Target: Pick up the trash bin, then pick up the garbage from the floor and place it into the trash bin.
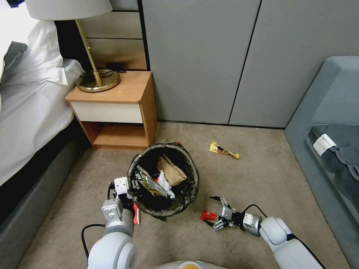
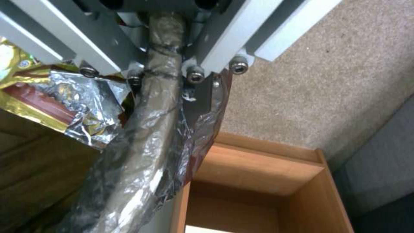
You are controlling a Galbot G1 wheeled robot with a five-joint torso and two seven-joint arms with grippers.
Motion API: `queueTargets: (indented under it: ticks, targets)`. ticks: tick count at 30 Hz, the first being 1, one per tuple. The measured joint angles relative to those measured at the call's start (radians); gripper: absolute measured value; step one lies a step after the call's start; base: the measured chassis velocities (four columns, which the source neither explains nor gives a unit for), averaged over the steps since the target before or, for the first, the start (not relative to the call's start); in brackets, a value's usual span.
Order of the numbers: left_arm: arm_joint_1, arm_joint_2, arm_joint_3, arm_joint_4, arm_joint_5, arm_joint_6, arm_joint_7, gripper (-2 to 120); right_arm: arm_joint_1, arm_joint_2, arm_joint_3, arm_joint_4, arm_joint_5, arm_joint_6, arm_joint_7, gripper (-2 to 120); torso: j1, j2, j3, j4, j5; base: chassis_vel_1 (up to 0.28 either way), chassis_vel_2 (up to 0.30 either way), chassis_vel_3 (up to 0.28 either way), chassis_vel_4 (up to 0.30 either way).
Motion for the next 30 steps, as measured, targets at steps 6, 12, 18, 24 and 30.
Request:
queueTargets:
  ticks: [6,12,18,24,30]
  targets:
    - [0.0,0.001,-0.001,0.003,0.0,0.0,0.0,0,-0.001,0.016,0.011,-0.049,-0.02,0.014,0.001,100,0.0,0.0,0.0,-0.0001,0.0001,0.0,0.0,0.0,0.0]
    - [0.001,0.0,0.0,0.003,0.001,0.0,0.0,0,0.013,0.024,0.024,-0.102,-0.024,0.016,0.011,100,0.0,0.0,0.0,-0.0001,0.0,0.0,0.0,0.0,0.0]
    - [0.005,0.002,-0.002,0.003,0.001,0.0,0.0,0,0.03,0.023,0.04,-0.148,-0.022,0.017,0.019,100,0.0,0.0,0.0,0.0,0.0001,0.0,0.0,0.0,0.0]
    - [0.006,0.002,-0.002,0.002,0.002,0.0,0.001,0,0.051,0.025,0.049,-0.187,-0.003,0.018,0.027,95,0.0,0.0,0.0,0.0,0.0,0.0,0.0,0.0,0.0]
    - [0.008,0.003,-0.003,0.0,0.002,0.0,0.001,0,0.068,0.038,0.05,-0.217,0.002,0.024,0.029,76,0.0,0.0,0.0,-0.0001,0.0001,0.0,0.0,0.0,0.0]
